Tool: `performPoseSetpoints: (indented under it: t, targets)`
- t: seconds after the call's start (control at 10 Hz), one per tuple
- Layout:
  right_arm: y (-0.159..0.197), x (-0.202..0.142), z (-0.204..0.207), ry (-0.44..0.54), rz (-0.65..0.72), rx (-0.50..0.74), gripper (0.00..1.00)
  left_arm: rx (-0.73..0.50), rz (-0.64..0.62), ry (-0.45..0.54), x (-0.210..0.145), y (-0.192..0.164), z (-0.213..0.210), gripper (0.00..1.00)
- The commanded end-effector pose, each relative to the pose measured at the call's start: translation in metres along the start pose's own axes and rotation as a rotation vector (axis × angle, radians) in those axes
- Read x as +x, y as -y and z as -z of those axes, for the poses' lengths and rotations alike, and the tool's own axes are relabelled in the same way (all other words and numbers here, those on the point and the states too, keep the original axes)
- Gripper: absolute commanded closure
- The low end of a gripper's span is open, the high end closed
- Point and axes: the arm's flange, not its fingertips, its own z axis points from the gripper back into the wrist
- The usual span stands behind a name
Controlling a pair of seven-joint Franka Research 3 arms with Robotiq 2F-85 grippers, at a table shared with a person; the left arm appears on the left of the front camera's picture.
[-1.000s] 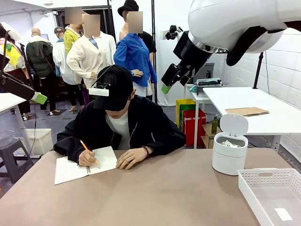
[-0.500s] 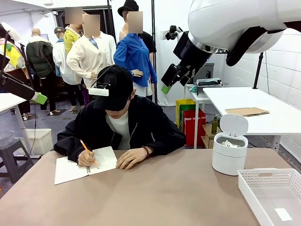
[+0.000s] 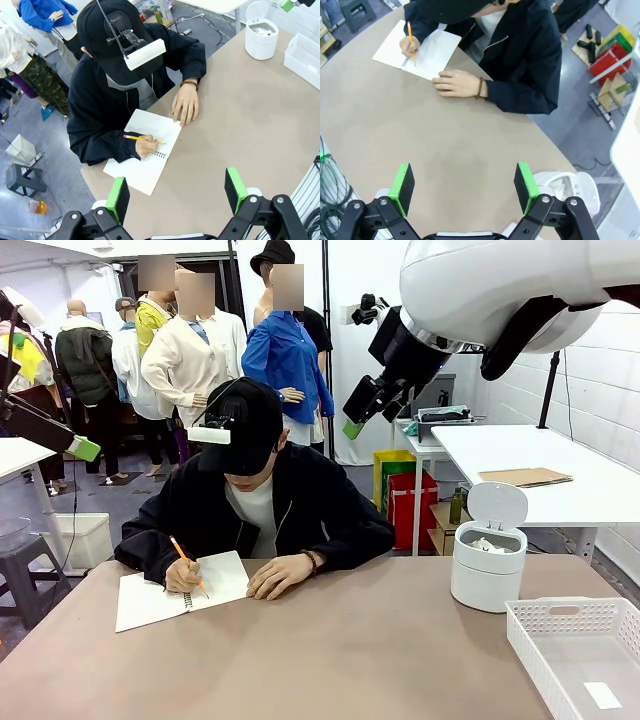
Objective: Sort the paper based on its condition.
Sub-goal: If a person hands you a paper, place it in the Organizing basket , and if it's crumpled, put it in the Trash can.
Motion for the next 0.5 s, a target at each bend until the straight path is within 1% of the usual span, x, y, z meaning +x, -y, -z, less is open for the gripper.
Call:
performPoseSetpoints:
  t: [0.0,0.4]
  targets:
    - [0.0005,-0.0006,-0.0002,0.003,0.012,0.011,0.00,0.001,-0.002,0.000,0.0001,-0.0007,-0.0003,0.00]
    - [0.0005,-0.0006,-0.0002,0.003,0.012,0.011,0.00,0.001,-0.002,0.000,0.0001,-0.0007,-0.0003,0.00]
